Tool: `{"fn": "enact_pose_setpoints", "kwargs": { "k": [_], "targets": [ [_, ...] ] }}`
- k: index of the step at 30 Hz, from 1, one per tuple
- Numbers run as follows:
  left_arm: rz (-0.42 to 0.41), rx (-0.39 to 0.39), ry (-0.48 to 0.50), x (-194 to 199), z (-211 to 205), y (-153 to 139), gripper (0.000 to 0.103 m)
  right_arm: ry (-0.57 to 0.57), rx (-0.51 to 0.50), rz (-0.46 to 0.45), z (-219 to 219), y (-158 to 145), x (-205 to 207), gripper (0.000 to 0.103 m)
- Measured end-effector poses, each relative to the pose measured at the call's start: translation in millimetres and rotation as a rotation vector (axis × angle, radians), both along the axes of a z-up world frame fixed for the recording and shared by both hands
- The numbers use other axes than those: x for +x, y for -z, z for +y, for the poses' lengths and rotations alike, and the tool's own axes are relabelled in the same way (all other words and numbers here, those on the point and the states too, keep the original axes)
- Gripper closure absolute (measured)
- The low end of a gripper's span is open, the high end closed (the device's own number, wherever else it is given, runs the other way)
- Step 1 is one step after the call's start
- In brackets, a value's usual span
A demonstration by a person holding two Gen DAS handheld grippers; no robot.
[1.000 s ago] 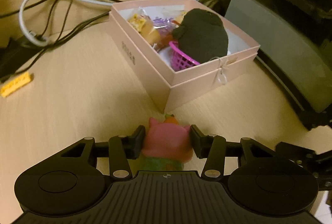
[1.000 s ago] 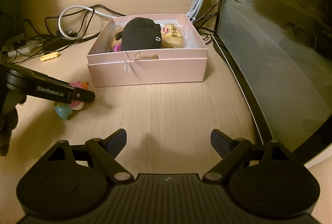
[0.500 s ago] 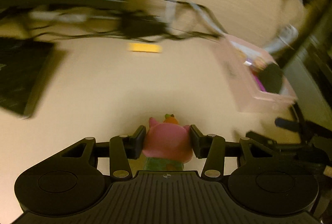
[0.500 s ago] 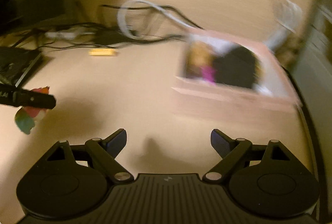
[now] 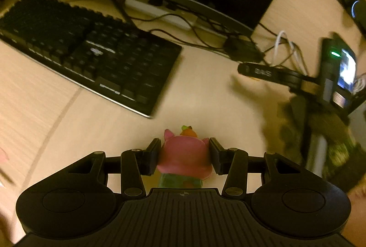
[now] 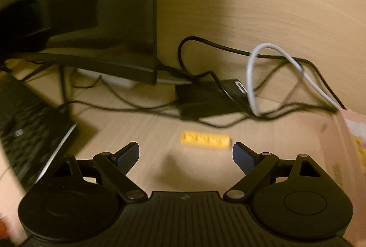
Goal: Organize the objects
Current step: 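Lift the toy figure with the left gripper while the right gripper grasps the yellow brick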
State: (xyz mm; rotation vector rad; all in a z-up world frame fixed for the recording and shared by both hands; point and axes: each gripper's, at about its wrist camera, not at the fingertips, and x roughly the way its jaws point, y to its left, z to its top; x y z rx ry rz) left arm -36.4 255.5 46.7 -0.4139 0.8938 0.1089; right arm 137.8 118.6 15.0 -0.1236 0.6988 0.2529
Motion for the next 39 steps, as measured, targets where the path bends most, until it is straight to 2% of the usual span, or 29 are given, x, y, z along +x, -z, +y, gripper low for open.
{"fn": "enact_pose_setpoints", "kwargs": {
  "k": [3, 9, 11, 17, 20, 22, 25, 31, 39],
  "targets": [
    [0.003, 0.002, -0.019, -3.7, 7.4, -2.4, 0.053, 0.03, -0.076, 0.011, 12.7, 18.9, 25.0, 0.014],
    [-0.007, -0.02, -0.017, -4.0, 12.5, -1.5, 0.053, 0.073, -0.102, 0.026, -1.2, 29.2, 38.9, 0.013],
    [-0.005, -0.035, -0.003, -1.0, 11.7, 1.3, 0.053, 0.068, -0.096, 0.031, -4.8, 30.5, 38.9, 0.01],
    [-0.008, -0.042, 0.026, -0.3, 6.0, 2.6, 0.053, 0.039, -0.041, 0.063, -7.9, 32.3, 40.4, 0.01],
    [-0.007, -0.042, 0.031, -2.1, 4.1, 2.5, 0.053, 0.028, -0.013, 0.084, -7.3, 32.0, 40.9, 0.021],
    [-0.005, -0.04, 0.036, -3.6, 2.0, 2.2, 0.053, 0.012, 0.008, 0.097, -6.5, 30.5, 41.0, 0.04],
    [-0.004, -0.037, 0.043, -5.5, -2.4, 0.9, 0.053, 0.006, 0.007, 0.096, -6.4, 25.3, 36.9, 0.04],
    [-0.015, -0.018, 0.087, -6.6, -24.6, -5.8, 0.053, -0.014, 0.026, 0.059, -25.2, 2.6, -1.6, 0.04],
    [-0.015, -0.046, 0.207, 3.8, -79.5, -2.0, 0.053, -0.057, -0.015, 0.013, -87.8, -32.0, -111.8, 0.04]
  ]
}}
